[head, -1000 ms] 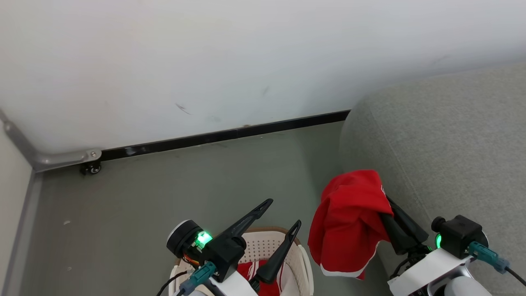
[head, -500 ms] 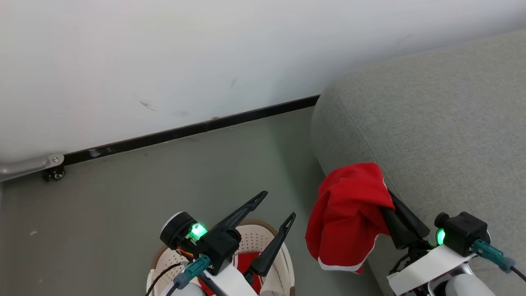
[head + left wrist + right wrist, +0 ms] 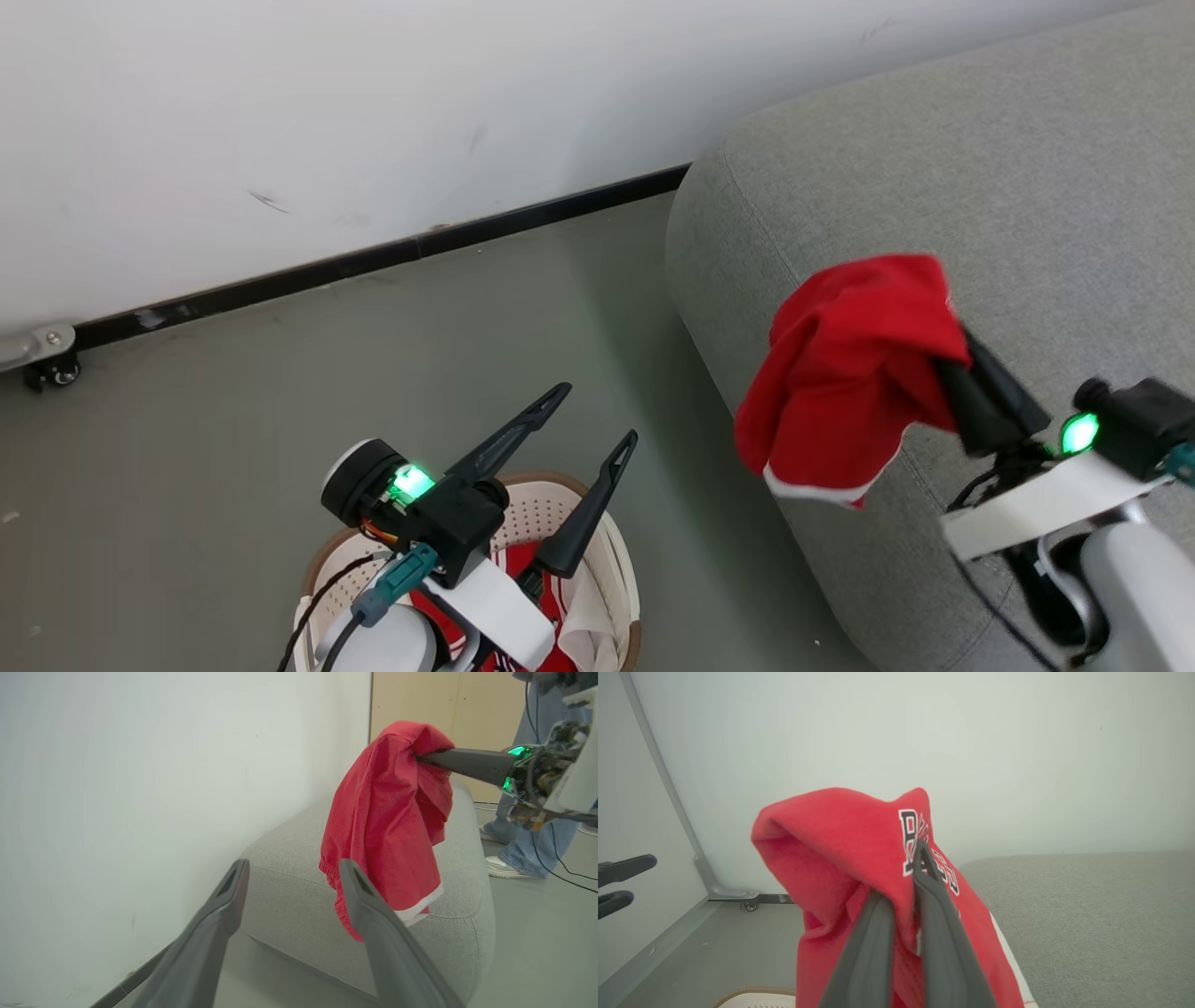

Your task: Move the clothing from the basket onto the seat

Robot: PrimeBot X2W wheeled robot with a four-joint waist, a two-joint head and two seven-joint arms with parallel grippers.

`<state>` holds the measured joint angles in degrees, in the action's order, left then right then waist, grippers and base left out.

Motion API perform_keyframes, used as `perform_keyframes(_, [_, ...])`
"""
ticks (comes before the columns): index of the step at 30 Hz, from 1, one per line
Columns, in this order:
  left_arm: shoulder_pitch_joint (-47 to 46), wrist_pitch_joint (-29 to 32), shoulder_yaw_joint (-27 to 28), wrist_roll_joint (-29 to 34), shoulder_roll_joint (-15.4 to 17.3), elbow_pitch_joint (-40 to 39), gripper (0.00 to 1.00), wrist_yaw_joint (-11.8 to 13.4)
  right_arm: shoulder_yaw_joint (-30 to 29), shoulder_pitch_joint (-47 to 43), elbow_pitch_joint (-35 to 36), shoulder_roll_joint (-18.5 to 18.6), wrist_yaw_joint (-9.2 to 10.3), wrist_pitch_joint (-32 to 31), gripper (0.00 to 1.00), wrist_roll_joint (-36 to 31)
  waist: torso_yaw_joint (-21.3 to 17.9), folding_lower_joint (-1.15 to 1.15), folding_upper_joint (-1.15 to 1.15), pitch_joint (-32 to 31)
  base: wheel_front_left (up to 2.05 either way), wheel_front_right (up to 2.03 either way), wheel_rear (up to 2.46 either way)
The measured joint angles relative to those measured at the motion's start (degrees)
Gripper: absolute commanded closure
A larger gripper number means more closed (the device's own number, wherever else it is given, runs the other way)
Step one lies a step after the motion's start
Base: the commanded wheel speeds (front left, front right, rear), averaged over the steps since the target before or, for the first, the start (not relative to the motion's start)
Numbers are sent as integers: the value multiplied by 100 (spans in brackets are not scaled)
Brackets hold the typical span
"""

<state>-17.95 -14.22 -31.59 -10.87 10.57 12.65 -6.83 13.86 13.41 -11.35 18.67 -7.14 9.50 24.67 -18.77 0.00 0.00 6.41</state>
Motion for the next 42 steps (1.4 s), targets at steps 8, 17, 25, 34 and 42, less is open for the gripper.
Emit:
perform_keyframes(8, [-63,0,129,44,94,-133,0,86,-331,626,-76,336,0,-98,100,211,-56,0,0,256,0,0,0])
perform_keyframes(17, [-159,-1,165,105,185,-263,0,99,-679,1115,-388,659,0,-221,100,521,-54,0,0,501,0,0,0])
perform_keyframes(25, [-246,-25,176,200,248,-488,0,137,-1110,1622,-915,1087,0,-352,100,758,3,0,0,744,0,0,0])
perform_keyframes(34, [-364,-23,172,265,336,-790,0,154,-1607,1972,-1514,1394,0,-363,100,848,131,0,0,1001,0,0,0])
perform_keyframes(42, [-451,16,146,356,367,-1024,0,154,-1983,2164,-2214,1561,0,-312,100,916,288,0,0,1218,0,0,0])
